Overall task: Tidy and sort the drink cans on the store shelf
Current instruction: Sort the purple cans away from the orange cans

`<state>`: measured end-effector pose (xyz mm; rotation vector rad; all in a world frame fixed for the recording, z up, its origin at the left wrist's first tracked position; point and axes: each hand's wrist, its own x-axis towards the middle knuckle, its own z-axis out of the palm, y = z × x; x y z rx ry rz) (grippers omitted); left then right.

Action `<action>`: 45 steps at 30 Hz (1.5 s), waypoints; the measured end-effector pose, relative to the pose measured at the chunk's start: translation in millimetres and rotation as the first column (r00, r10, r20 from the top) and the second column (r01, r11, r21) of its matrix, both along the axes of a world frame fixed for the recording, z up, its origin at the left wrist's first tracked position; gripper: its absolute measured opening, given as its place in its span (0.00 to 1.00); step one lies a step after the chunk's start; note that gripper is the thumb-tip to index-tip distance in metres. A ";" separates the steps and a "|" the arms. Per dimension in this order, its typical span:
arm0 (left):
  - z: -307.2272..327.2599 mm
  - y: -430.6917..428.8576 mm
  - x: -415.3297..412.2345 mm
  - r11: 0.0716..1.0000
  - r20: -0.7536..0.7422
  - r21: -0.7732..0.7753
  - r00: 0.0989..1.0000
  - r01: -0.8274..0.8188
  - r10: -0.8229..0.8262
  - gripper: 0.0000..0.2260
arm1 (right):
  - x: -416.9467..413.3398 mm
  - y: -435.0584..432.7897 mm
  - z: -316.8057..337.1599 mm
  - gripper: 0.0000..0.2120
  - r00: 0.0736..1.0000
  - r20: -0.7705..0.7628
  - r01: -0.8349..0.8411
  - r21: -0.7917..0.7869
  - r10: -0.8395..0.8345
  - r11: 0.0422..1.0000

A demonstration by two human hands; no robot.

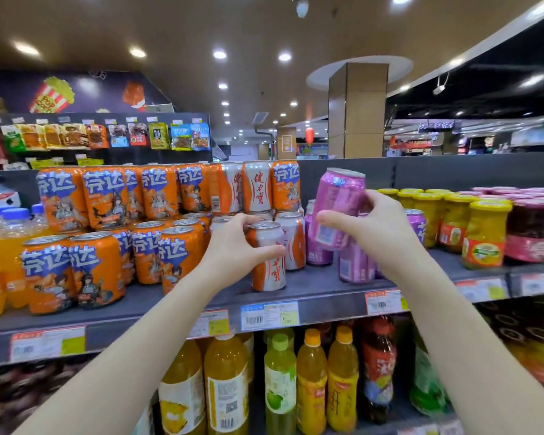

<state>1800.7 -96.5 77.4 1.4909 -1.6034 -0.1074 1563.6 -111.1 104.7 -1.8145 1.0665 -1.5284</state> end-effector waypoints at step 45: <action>-44.3 -50.6 -147.2 0.998 -0.064 -0.007 0.996 0.055 -0.055 0.30 | -150.1 -106.5 -46.4 0.31 0.969 -0.229 0.151 0.265 -0.090 0.952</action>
